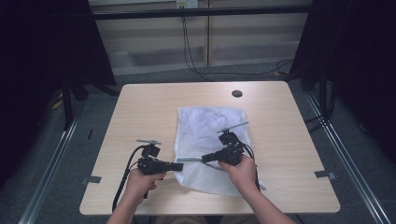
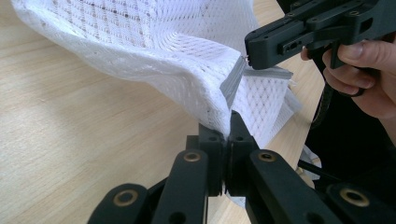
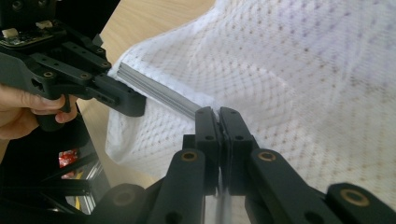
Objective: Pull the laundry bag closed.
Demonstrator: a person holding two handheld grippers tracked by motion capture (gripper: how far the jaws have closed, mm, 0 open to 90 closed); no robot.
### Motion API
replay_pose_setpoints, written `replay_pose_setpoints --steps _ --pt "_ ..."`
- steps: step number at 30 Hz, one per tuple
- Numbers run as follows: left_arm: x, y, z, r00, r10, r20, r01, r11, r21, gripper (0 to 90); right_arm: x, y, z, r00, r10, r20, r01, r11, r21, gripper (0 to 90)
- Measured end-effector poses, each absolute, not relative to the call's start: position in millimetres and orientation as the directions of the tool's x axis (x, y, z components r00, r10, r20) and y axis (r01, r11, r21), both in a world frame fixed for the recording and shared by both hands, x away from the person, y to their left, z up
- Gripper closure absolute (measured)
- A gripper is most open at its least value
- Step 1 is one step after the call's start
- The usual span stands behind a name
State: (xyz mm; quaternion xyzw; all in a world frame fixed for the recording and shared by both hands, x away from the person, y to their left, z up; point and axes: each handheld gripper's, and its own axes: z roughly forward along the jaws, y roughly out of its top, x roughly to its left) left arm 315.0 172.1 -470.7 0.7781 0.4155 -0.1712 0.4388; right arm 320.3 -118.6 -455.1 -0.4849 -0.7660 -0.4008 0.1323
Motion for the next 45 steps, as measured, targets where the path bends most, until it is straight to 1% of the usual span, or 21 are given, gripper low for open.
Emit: replay_pose_setpoints --steps 11,31,35,41,45 --pt "314.8 171.1 -470.2 0.598 0.497 -0.629 0.795 -0.270 0.542 88.4 319.9 -120.5 -454.7 -0.500 0.646 0.577 0.845 0.217 0.489 87.3" --pt "315.4 170.7 -471.0 0.592 0.500 -0.632 0.799 -0.261 0.542 88.4 319.6 -127.9 -454.7 -0.493 0.643 0.586 0.848 0.203 0.490 87.3" --pt "316.2 170.7 -471.6 0.592 0.489 -0.641 0.801 -0.263 0.539 88.4 319.7 -128.2 -456.3 -0.495 0.640 0.587 0.847 0.207 0.489 87.3" --pt "316.8 170.6 -472.2 0.594 0.498 -0.632 0.798 -0.263 0.542 88.4 320.3 -129.0 -455.7 -0.494 0.655 0.572 0.848 0.216 0.485 87.3" --pt "316.3 172.0 -471.5 0.589 0.499 -0.636 0.801 -0.253 0.543 88.3 320.3 -135.7 -455.5 -0.482 0.656 0.581 0.852 0.197 0.485 87.3"
